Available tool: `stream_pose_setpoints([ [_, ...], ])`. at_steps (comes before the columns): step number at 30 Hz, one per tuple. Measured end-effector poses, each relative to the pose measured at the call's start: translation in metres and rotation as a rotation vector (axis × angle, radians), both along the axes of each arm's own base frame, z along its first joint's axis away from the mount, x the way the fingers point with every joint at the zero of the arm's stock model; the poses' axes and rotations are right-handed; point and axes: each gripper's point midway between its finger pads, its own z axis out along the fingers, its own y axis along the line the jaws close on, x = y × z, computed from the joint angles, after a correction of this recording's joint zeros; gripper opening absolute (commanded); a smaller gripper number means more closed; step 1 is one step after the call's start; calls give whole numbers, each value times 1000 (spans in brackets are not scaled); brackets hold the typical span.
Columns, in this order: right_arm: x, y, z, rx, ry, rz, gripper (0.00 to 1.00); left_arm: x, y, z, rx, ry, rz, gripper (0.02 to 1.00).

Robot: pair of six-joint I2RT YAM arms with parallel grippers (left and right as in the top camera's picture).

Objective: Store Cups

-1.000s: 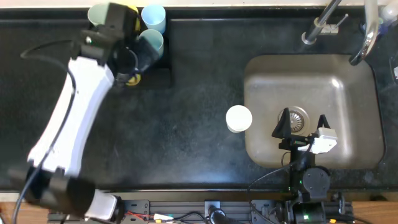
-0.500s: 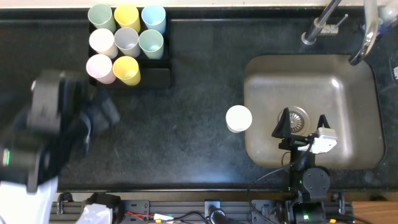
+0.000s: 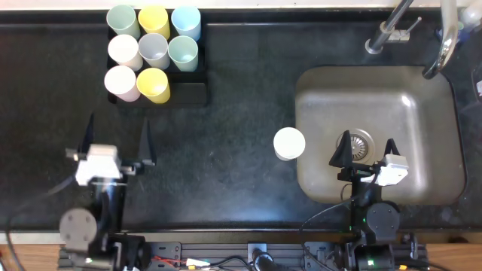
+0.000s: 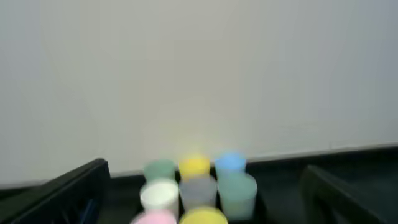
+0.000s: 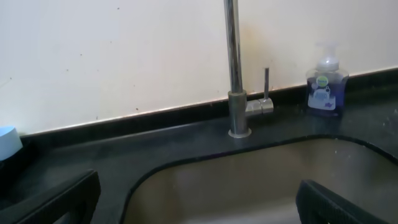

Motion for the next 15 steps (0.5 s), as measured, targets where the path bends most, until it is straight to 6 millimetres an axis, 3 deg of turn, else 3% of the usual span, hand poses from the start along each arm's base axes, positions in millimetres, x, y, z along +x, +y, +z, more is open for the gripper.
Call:
stream_pose_setpoints([
  [3,0,0,0,0,-1,0,998,-5,-2,-18,36,-36,-6,998],
  [6,0,0,0,0,0,0,996,-5,-4,-49,61,3,-10,998],
  [11,0,0,0,0,-1,0,998,0,-5,-110,89,192,-21,998],
  [15,0,0,0,0,0,0,998,0,-5,-140,106,310,-23,998],
])
